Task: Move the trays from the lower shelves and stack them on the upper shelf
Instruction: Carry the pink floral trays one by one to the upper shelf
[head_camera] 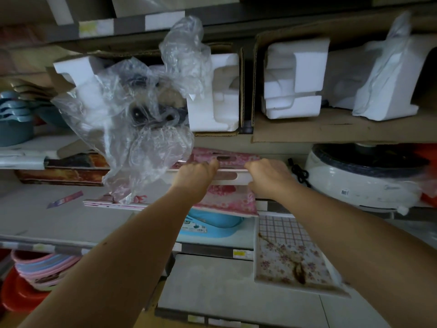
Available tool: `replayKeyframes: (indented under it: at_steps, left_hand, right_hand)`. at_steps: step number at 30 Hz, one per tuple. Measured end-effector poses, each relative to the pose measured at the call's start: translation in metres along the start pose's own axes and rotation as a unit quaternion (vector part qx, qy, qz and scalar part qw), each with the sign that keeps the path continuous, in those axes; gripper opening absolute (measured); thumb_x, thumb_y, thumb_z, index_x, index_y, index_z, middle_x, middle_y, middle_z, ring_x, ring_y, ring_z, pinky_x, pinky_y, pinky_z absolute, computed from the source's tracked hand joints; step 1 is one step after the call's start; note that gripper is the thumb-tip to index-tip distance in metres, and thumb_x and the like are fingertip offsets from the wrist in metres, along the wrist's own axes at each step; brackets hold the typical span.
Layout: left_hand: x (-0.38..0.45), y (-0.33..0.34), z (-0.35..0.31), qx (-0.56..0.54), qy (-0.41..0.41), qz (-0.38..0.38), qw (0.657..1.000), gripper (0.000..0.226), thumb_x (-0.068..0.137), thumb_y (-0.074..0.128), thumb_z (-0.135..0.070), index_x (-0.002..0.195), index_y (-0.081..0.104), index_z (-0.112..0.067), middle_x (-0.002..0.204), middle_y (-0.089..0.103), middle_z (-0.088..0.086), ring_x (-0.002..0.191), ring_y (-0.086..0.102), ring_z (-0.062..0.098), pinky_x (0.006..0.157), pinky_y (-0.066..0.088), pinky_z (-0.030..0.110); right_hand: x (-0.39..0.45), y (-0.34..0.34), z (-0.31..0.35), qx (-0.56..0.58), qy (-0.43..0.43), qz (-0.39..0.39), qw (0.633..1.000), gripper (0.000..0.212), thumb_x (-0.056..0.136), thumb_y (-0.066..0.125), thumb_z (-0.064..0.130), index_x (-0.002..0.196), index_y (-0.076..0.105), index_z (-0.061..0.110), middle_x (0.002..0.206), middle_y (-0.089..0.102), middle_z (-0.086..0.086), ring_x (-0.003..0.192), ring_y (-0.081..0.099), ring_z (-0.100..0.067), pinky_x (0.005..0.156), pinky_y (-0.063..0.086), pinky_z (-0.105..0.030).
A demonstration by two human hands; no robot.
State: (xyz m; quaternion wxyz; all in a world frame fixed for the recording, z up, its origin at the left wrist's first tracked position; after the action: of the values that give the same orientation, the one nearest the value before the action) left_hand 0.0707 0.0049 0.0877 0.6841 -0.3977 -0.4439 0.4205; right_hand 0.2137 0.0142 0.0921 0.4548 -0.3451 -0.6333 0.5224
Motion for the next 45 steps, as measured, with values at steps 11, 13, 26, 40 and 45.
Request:
replayKeyframes:
  at_steps: [11, 13, 26, 40, 45]
  left_hand:
    - [-0.053, -0.054, -0.026, 0.013, -0.026, -0.035, 0.999, 0.042, 0.087, 0.048, 0.007, 0.123, 0.037, -0.012, 0.107, 0.062, 0.007, 0.096, 0.063, 0.026, 0.073, 0.047, 0.031]
    - [-0.063, -0.064, -0.027, 0.011, -0.027, -0.038, 0.999, 0.041, 0.088, 0.048, 0.005, 0.123, 0.037, -0.012, 0.111, 0.061, 0.008, 0.099, 0.062, 0.028, 0.077, 0.049, 0.034]
    - [-0.135, -0.119, -0.023, -0.016, -0.014, -0.057, 0.998, 0.039, 0.091, 0.049, -0.003, 0.126, 0.036, -0.015, 0.107, 0.062, 0.008, 0.094, 0.061, 0.027, 0.073, 0.047, 0.033]
    - [-0.229, -0.189, -0.066, 0.034, -0.126, 0.001, 0.991, 0.042, 0.089, 0.051, -0.004, 0.126, 0.035, -0.016, 0.114, 0.06, 0.007, 0.099, 0.06, 0.027, 0.075, 0.049, 0.035]
    - [-0.27, -0.215, -0.082, 0.055, -0.185, 0.03, 0.981, 0.044, 0.088, 0.054, -0.005, 0.126, 0.037, -0.017, 0.114, 0.06, 0.007, 0.1, 0.061, 0.026, 0.075, 0.05, 0.035]
  right_hand:
    - [-0.066, -0.048, 0.001, -0.024, -0.03, -0.035, 0.999, 0.02, 0.09, 0.057, 0.016, 0.11, 0.058, 0.014, 0.103, 0.064, -0.007, 0.091, 0.06, -0.025, 0.065, 0.035, -0.028]
    - [-0.078, -0.059, 0.006, -0.026, -0.029, -0.034, 0.999, 0.018, 0.09, 0.057, 0.015, 0.108, 0.058, 0.014, 0.101, 0.063, -0.007, 0.083, 0.056, -0.024, 0.063, 0.035, -0.028]
    - [-0.151, -0.116, 0.038, -0.04, -0.037, -0.039, 0.998, 0.018, 0.088, 0.057, 0.014, 0.107, 0.058, 0.014, 0.093, 0.057, -0.005, 0.078, 0.049, -0.021, 0.046, 0.023, -0.024]
    - [-0.225, -0.157, 0.039, -0.011, -0.172, -0.058, 0.983, 0.012, 0.086, 0.058, 0.014, 0.097, 0.059, 0.011, 0.081, 0.048, -0.002, 0.073, 0.047, -0.022, 0.044, 0.026, -0.024]
    - [-0.252, -0.166, 0.047, 0.006, -0.235, -0.056, 0.97, 0.013, 0.082, 0.063, 0.019, 0.089, 0.055, 0.012, 0.077, 0.049, -0.002, 0.075, 0.051, -0.023, 0.044, 0.03, -0.024]
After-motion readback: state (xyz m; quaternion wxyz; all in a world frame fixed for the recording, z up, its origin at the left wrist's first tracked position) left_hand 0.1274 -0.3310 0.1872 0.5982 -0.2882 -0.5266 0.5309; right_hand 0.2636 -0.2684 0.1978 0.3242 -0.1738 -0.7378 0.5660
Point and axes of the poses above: each hand's wrist, its own x-axis towards the middle knuckle, its own y-axis out of the palm, z = x × y, the point moved 4 cm from there along x, towards the middle knuckle
